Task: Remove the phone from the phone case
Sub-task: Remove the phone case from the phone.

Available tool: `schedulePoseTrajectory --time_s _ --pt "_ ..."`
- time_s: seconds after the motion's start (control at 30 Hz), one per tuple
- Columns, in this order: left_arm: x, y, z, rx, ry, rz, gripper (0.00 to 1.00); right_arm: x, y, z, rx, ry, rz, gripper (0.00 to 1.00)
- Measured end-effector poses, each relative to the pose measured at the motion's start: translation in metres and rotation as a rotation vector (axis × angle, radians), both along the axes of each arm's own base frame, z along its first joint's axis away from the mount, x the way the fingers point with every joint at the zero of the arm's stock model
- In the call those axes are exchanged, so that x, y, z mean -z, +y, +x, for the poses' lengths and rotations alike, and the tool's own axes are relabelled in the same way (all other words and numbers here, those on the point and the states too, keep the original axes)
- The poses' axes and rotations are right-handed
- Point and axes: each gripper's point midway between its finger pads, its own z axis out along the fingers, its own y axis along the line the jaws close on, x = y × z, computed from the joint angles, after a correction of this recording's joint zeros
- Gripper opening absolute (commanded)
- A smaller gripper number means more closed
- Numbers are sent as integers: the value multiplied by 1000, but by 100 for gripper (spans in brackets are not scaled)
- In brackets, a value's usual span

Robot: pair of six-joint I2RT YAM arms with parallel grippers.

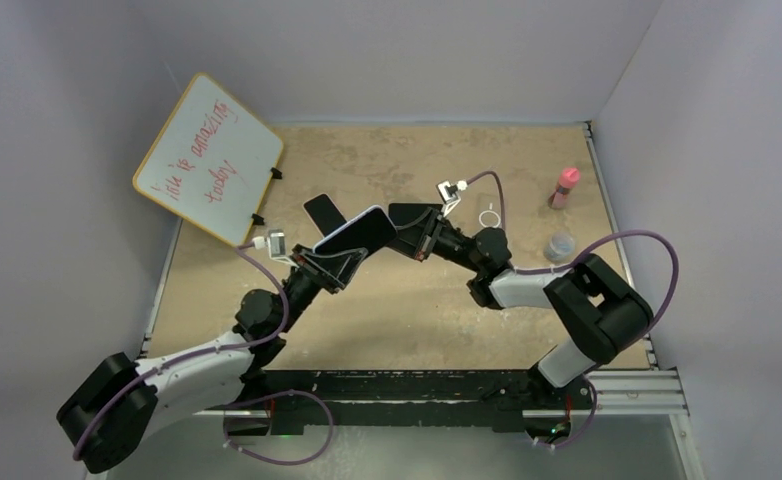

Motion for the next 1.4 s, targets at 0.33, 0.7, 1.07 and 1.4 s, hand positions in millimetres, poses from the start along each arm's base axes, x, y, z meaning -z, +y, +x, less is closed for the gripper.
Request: schedulePoseTrajectory --time_s 0.33,0.7,1.07,1.4 --pt "52 22 5 -116 113 173 63 43 11 -5 -33 104 -79 0" --pt "92 32 11 -160 163 521 73 93 6 -2 -28 213 -186 0" --pt "136 50 18 -197 213 812 81 145 -21 -4 -34 265 -371 0" --pt "148 43 21 -149 195 908 88 176 -34 -10 -50 250 -545 0"
